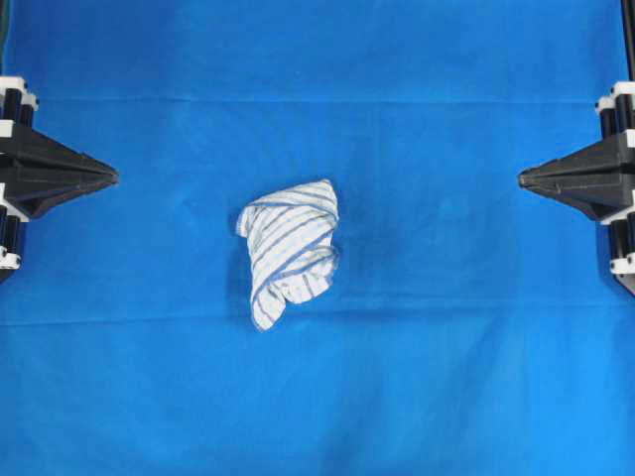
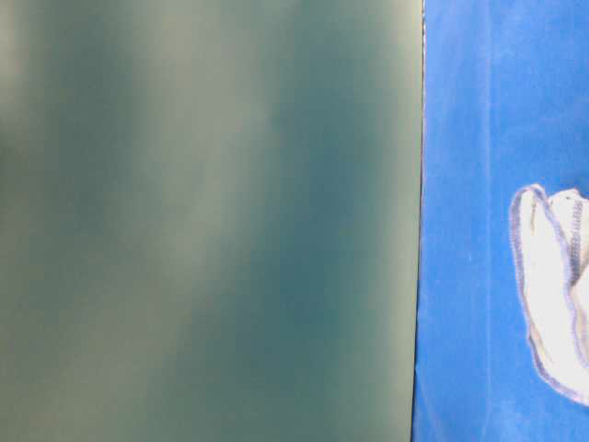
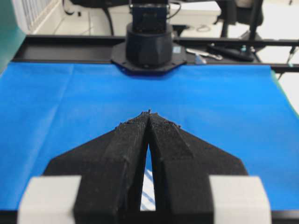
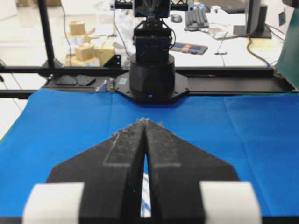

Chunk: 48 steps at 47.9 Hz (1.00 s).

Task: Hand over the towel.
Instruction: 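Reach the left gripper to the striped towel and grasp it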

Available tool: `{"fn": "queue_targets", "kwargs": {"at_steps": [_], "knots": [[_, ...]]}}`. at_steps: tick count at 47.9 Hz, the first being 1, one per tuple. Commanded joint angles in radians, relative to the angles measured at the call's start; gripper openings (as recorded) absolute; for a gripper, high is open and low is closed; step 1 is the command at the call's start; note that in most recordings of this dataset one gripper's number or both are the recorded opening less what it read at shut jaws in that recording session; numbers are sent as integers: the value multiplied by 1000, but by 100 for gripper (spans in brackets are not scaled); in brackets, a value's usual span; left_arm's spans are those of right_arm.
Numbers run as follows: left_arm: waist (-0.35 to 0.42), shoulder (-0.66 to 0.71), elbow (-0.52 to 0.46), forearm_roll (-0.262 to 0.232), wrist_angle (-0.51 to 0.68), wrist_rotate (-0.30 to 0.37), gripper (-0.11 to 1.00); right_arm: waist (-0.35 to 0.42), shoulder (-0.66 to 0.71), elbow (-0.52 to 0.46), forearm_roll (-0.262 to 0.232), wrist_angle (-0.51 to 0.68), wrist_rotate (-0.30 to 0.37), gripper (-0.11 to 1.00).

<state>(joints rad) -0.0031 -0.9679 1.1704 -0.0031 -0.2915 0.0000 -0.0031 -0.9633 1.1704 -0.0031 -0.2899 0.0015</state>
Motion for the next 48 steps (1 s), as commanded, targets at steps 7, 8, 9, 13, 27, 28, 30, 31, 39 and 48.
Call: {"fn": "queue_targets", "kwargs": {"at_steps": [7,8,9,13,27,28,30,31,39,48], "knots": [[-21,72,-38,-8,-18,21,0,-5,26,-46,-3,31,-5,0],[-25,80,-43,-8,-20,23,0,-5,26,-48,-3,35,-6,0],[-28,87,-46,-8,-23,25,0,-5,28,-51,-3,40,-6,0],[-43,126,-61,-8,-35,28,0,-5,28,-54,-3,49,-5,0],[-63,391,-153,-12,-63,23,1,-6,28,-55,-3,57,-5,0],[-63,413,-161,-14,-60,21,1,-6,28,-55,-2,57,-5,0],[-67,465,-186,-14,-54,12,3,-8,28,-55,-3,57,-5,0],[-69,485,-196,-15,-51,9,6,-11,28,-55,-3,60,-5,0],[-118,657,-295,-17,17,6,52,-25,28,-58,-2,78,-5,0],[-126,851,-388,-28,98,-25,93,-31,28,-58,-3,78,-5,0]]}}
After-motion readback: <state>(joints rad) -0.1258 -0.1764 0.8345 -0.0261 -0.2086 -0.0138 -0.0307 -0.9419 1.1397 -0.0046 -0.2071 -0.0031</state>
